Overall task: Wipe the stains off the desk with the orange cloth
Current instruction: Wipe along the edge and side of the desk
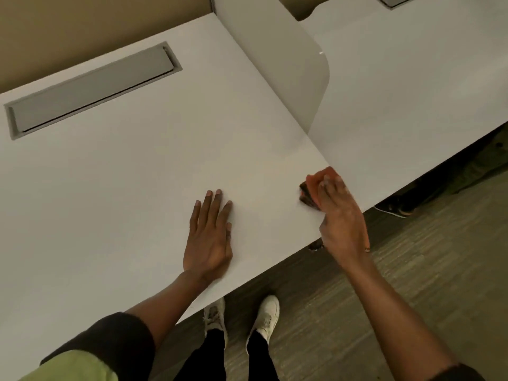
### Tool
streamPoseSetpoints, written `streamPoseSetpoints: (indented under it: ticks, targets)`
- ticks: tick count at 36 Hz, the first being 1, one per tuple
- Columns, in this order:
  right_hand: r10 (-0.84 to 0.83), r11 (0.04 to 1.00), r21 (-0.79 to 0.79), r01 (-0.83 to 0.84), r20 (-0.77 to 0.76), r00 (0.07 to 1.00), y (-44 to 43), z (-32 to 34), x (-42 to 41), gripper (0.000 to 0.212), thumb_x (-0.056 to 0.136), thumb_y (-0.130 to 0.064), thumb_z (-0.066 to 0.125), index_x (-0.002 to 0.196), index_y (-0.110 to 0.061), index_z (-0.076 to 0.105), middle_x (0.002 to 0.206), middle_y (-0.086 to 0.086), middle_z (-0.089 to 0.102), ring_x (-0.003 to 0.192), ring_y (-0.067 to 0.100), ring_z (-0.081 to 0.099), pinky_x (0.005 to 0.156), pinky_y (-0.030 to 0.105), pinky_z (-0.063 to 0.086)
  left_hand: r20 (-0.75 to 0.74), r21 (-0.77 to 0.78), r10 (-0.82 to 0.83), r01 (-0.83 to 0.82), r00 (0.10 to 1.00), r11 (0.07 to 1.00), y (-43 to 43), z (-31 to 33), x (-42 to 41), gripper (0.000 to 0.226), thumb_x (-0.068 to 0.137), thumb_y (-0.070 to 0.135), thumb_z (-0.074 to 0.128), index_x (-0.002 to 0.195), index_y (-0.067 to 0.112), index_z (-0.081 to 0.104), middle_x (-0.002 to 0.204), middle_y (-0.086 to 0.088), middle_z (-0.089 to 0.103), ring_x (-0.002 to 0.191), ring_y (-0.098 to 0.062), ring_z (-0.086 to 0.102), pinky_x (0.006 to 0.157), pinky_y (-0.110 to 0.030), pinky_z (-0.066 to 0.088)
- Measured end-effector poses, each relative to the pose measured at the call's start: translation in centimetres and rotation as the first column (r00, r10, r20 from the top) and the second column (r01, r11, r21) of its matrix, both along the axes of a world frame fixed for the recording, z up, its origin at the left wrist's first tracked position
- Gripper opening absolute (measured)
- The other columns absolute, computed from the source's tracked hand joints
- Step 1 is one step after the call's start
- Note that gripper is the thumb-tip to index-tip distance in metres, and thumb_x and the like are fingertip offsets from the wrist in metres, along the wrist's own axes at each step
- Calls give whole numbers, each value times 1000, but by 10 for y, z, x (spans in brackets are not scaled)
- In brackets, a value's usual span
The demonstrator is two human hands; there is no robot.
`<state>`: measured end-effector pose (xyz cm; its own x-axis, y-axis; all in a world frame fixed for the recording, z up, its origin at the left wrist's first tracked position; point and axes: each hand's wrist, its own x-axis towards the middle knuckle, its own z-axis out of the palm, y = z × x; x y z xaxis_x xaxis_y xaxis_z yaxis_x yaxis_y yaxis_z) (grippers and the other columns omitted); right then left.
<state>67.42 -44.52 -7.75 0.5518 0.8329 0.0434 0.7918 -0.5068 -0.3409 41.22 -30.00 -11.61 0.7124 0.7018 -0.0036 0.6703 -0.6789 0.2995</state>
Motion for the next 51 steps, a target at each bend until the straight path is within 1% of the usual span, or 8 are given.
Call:
streamPoseSetpoints:
  ticks: [5,15,20,28,33,40,46,51]
  targets:
    - [-60,998,-5,60,-8,998,61,-5,0,75,92,12,53,162,-5,30,171,15,26,162,32,15,133,45,16,6,-23,3,-3,1000,1000,0,3,-1,57,115,29,26,169,14,36,183,-7,14,171,-26,3,138,-51,8]
    - [562,823,-57,-566,-73,824,-27,-7,-117,100,74,17,60,164,-7,22,173,13,17,163,30,7,131,50,21,118,-137,144,-128,983,982,0,16,-5,56,114,28,26,161,10,49,177,-5,32,168,-20,21,137,-35,8]
    - [368,930,-3,-368,-17,930,-17,-2,-38,80,78,24,52,153,-2,46,161,19,43,155,38,32,122,56,38,117,-131,172,-157,978,979,-1,14,-3,54,117,34,26,159,11,51,177,-5,34,168,-22,22,136,-38,12]
    - [77,997,25,-77,8,997,105,-11,-2,73,95,10,50,162,-4,28,172,12,24,163,28,13,133,38,12,106,-140,181,-166,978,976,-2,17,-3,60,117,42,21,160,12,51,178,-2,31,168,-19,19,137,-36,10]
    - [324,944,90,-319,-42,945,91,-6,-79,82,89,17,51,162,-14,31,171,9,29,162,24,15,134,38,9,130,-177,190,-165,973,970,-3,19,-5,71,114,51,15,167,12,40,180,-2,26,168,-17,17,135,-26,1]
    - [637,770,23,-638,-74,767,-12,-13,-131,91,76,13,49,162,-10,31,171,11,26,162,27,17,129,48,27,193,-160,172,-142,966,977,-2,16,-11,83,113,58,12,162,-1,45,175,-14,33,166,-27,27,135,-48,23]
    - [437,898,61,-436,5,899,-9,-7,-45,83,78,25,59,152,-13,51,159,10,48,154,28,38,123,51,39,121,-172,166,-144,979,975,-1,13,-9,95,108,72,2,167,7,39,181,-5,22,170,-19,13,138,-39,13]
    - [147,989,1,-147,-10,989,56,-9,10,78,88,20,48,160,-8,36,169,11,32,161,28,21,132,40,20,123,-174,178,-155,976,972,-2,14,-7,93,109,69,0,166,7,39,181,-5,22,170,-17,11,136,-29,6]
